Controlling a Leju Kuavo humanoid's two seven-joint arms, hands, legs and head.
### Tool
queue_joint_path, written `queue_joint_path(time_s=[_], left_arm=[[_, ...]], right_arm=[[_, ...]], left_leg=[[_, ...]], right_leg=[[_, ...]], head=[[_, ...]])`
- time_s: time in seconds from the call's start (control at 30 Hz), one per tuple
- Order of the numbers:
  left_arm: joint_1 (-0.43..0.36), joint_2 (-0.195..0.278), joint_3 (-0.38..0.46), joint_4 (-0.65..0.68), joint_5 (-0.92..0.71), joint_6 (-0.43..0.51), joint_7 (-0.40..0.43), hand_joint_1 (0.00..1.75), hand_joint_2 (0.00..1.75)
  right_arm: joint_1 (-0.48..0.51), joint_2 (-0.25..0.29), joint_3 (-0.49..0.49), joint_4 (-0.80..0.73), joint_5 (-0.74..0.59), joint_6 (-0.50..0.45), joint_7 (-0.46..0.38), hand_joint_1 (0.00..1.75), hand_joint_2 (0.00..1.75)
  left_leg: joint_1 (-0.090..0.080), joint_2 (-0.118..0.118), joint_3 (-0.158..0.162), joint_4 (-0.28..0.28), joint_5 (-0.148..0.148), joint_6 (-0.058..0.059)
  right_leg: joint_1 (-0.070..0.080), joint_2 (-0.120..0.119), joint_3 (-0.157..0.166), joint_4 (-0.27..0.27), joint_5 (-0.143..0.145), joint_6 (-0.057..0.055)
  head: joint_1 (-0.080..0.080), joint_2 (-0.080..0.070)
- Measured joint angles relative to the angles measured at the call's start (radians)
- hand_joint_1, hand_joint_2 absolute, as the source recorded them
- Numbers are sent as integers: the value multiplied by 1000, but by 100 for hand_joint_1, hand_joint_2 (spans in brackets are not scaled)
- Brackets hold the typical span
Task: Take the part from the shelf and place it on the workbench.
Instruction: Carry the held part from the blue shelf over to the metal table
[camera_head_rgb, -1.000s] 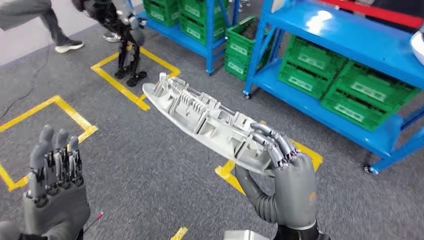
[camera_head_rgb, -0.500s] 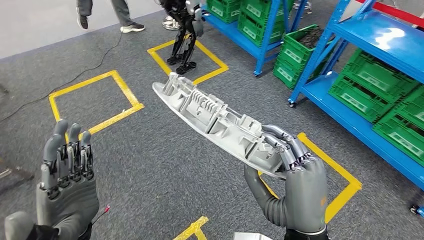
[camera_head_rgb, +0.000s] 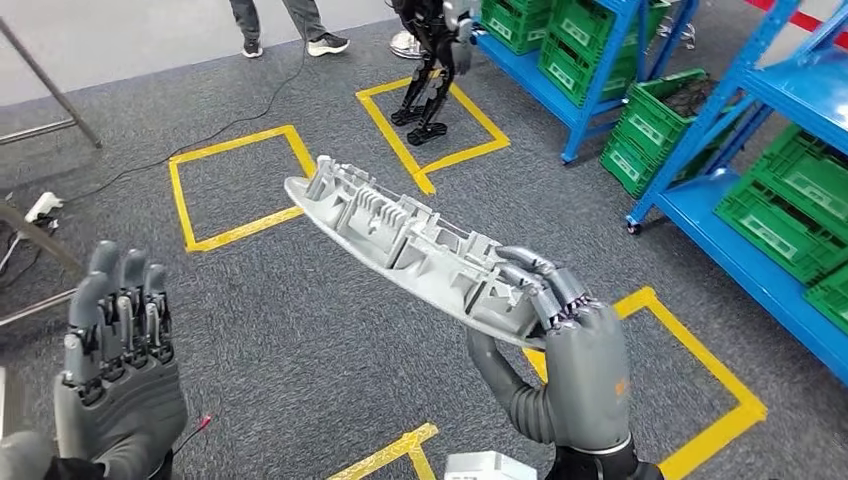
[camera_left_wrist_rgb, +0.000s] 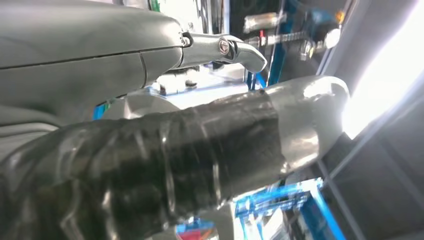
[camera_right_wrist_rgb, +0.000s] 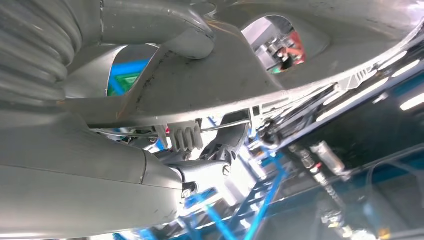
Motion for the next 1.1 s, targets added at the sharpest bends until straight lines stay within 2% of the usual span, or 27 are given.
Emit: queue_joint_path(time_s=[0.03,0.07,0.13,0.2,0.23,0.27,0.3,0.33,0.37,0.43,0.47,0.5,0.57,0.6,0.63,0.7,0.73,0.77,0.8,0.83,0.87,0.9,0.93,0.97,1.0,1.07,1.1], left_arm=[[0,0,0,0,-1,1,0,0,0],[1,0,0,-1,-1,2,0,0,0],[0,-1,-1,-1,-2,2,0,0,0],[-2,-3,-1,-2,-3,2,0,0,0],[-2,-3,-1,-2,-4,2,0,0,0],[-2,-3,-1,-1,-4,2,0,0,0],[-2,-3,-1,-1,-4,2,0,0,0],[-1,-4,-1,-1,-4,2,0,0,0],[-2,-4,-1,-1,-4,2,0,0,0],[-3,-4,-1,-1,-5,3,0,0,0],[-4,-4,-1,-1,-6,3,0,0,0],[-4,-4,-2,-1,-7,4,0,0,0],[-5,-4,-2,-2,-7,6,0,0,0],[-4,-4,-2,-3,-7,7,0,0,0],[-5,-4,-2,-4,-8,8,0,0,0],[-7,-4,-3,-4,-8,10,0,0,0],[-9,-4,-4,-4,-8,10,0,0,0],[-9,-4,-4,-4,-7,11,0,0,0],[-9,-4,-4,-4,-7,11,1,0,0],[-9,-4,-4,-4,-8,11,1,0,0],[-9,-4,-4,-3,-8,11,1,0,0],[-9,-4,-4,-3,-8,12,1,0,0],[-10,-4,-5,-3,-9,12,1,0,0],[-12,-4,-5,-4,-10,13,1,0,0],[-12,-4,-6,-4,-10,14,1,0,0],[-12,-4,-6,-4,-12,16,1,0,0],[-11,-4,-7,-4,-13,17,1,0,0]], right_arm=[[-3,1,0,1,-1,3,-1,175,175],[-6,3,1,2,-2,6,-1,175,175],[-9,5,1,5,-4,8,-2,175,175],[-10,6,2,7,-5,9,-2,175,175],[-10,6,2,7,-5,9,-3,175,175],[-10,6,3,9,-5,9,-3,175,175],[-10,6,5,10,-5,9,-3,175,175],[-10,6,6,12,-5,10,-3,175,175],[-11,6,7,13,-5,11,-3,175,175],[-13,7,8,14,-6,15,-3,175,175],[-16,8,9,14,-7,16,-3,175,175],[-18,9,10,15,-9,19,-3,175,175],[-23,11,13,17,-13,23,-4,175,175],[-26,13,14,19,-14,25,-4,175,175],[-28,15,15,21,-16,26,-4,175,175],[-31,18,17,24,-16,27,-4,175,175],[-31,20,18,26,-16,27,-4,175,175],[-31,21,19,28,-16,27,-4,175,175],[-31,21,21,31,-17,28,-4,175,175],[-31,22,22,33,-18,28,-4,175,175],[-31,22,23,36,-20,28,-4,175,175],[-31,23,24,37,-22,29,-4,175,175],[-32,23,24,38,-25,29,-4,175,175],[-32,24,24,39,-28,30,-5,175,175],[-33,25,24,40,-31,30,-7,175,175],[-34,27,24,43,-36,29,-11,175,175],[-35,27,24,44,-38,29,-12,175,175]], left_leg=[[-2,-14,-3,0,5,10],[-3,-25,-7,-1,9,18],[-1,-49,-12,-4,19,34],[-3,-74,-19,-5,26,44],[-5,-87,-23,-5,29,47],[-8,-102,-26,-4,31,49],[-11,-118,-29,-4,34,49],[-13,-133,-31,-3,36,49],[-14,-149,-31,-3,38,48],[-13,-175,-35,-2,43,44],[-11,-186,-40,-1,47,38],[-8,-197,-47,-2,51,32],[-2,-218,-58,-5,61,16],[-4,-208,-66,0,60,11],[-6,-183,-79,20,47,8],[-10,-112,-130,120,-9,4],[-9,-91,-161,188,-39,1],[-6,-81,-183,240,-58,-3],[-3,-76,-192,263,-61,-6],[-1,-71,-178,245,-48,-8],[1,-59,-142,192,-25,-9],[1,-33,-98,121,-5,-10],[0,-11,-56,59,9,-7],[-3,5,-28,19,15,-1],[-6,11,-17,2,15,5],[-10,-14,-21,2,20,21],[-10,-27,-24,0,23,28]], right_leg=[[-2,-11,1,1,1,6],[-6,-11,-4,3,-1,13],[-12,29,-26,50,-36,23],[-14,84,-78,173,-105,26],[-13,95,-107,242,-134,25],[-12,99,-127,289,-147,22],[-11,101,-131,301,-141,18],[-9,106,-117,272,-117,12],[-6,118,-89,212,-82,5],[-4,170,-26,77,-29,-13],[-2,189,-5,36,-20,-19],[-1,199,5,17,-20,-23],[-1,179,14,2,-14,-28],[-2,166,17,-8,-8,-31],[-4,152,21,-17,-1,-36],[-1,122,24,-27,5,-42],[0,106,22,-28,5,-44],[1,91,21,-27,5,-44],[2,76,19,-27,5,-43],[1,62,19,-26,4,-42],[1,49,18,-24,3,-39],[1,37,18,-20,0,-35],[4,27,17,-13,-5,-28],[6,18,16,-7,-8,-21],[7,9,15,-2,-11,-14],[5,-9,15,1,-13,-1],[2,-3,11,7,-19,5]], head=[[4,0],[6,0],[13,0],[27,0],[34,0],[38,0],[41,0],[42,0],[44,0],[45,0],[46,0],[47,0],[48,0],[47,0],[42,0],[29,0],[23,0],[19,0],[15,0],[11,0],[8,0],[4,0],[1,0],[0,0],[2,0],[7,0],[9,0]])
